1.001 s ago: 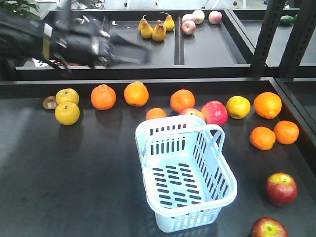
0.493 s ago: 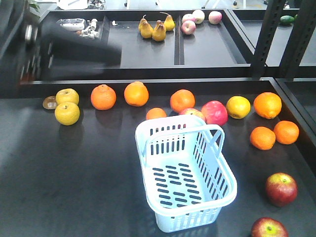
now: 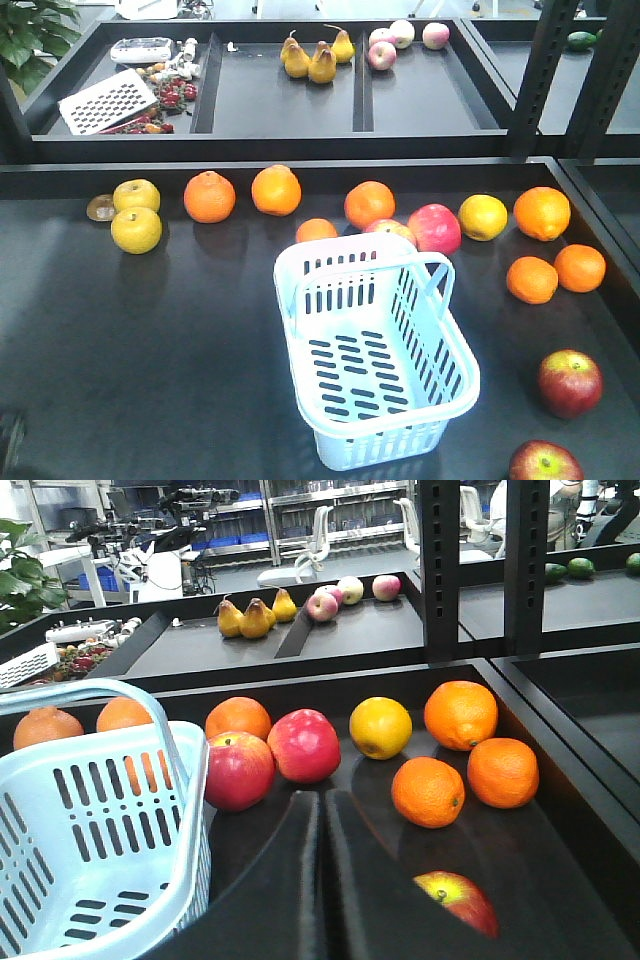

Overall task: Pick three apples into basket with both arms
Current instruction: 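Open the left gripper and lift it away from the basket handle, then reach the right gripper down over a red apple beside the basket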

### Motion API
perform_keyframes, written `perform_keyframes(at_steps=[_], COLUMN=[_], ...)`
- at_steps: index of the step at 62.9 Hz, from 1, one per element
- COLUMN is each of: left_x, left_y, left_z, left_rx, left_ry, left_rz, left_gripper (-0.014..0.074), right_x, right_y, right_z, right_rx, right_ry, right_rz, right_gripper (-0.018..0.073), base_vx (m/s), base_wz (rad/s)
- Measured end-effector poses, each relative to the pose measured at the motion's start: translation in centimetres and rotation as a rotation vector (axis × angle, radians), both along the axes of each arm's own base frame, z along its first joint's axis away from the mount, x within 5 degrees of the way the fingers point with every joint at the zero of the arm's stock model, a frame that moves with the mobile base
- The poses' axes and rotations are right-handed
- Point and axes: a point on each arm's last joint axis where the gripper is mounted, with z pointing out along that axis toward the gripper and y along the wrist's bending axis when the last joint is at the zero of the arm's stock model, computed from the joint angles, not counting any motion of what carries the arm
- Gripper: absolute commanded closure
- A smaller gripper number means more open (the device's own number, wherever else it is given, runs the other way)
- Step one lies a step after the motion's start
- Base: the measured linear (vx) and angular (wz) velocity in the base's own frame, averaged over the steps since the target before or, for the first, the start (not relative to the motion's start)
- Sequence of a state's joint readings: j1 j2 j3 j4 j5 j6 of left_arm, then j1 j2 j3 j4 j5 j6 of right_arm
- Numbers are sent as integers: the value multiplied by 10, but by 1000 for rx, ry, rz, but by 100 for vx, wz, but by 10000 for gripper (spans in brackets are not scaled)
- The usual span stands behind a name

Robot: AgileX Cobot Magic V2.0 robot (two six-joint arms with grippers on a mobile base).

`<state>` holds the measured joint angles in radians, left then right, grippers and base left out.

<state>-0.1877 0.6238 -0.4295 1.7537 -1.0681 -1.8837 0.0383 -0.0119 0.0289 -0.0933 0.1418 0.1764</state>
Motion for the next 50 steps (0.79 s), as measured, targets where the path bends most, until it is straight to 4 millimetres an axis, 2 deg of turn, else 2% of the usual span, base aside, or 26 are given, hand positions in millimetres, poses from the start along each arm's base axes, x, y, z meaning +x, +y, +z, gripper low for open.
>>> perform_keyframes(at_steps=[6, 13, 19, 27, 36, 42, 45, 50], left_x=[-10, -19, -25, -27, -25, -24, -24, -24], left_y=[6, 9, 11, 12, 13, 13, 13, 13], left_z=[-24, -41, -44, -43, -43, -43, -43, -43], left_rx=[9, 12, 6, 2, 3, 3, 3, 3], left_ry=[-1, -8, -34, -55, -63, -65, -65, -65], left_rz=[81, 115, 119, 129, 157, 169, 170, 171], left_gripper=[604, 604, 604, 604, 604, 604, 604, 604], right_x=[0, 0, 0, 0, 0, -1, -3, -9], right_y=[0, 2, 2, 1, 2, 6, 8, 12], right_z=[1, 7, 12, 14, 13, 13, 21, 48], right_rx=[54, 365, 653, 844, 888, 829, 760, 601], right_ry=[-12, -63, -100, -119, -102, -32, -4, 46], right_rz=[1, 7, 11, 13, 16, 50, 80, 128], right_gripper=[566, 566, 566, 566, 564, 564, 564, 564], base_vx=[0, 0, 0, 0, 0, 0, 0, 0], base_wz=[0, 0, 0, 0, 0, 0, 0, 0])
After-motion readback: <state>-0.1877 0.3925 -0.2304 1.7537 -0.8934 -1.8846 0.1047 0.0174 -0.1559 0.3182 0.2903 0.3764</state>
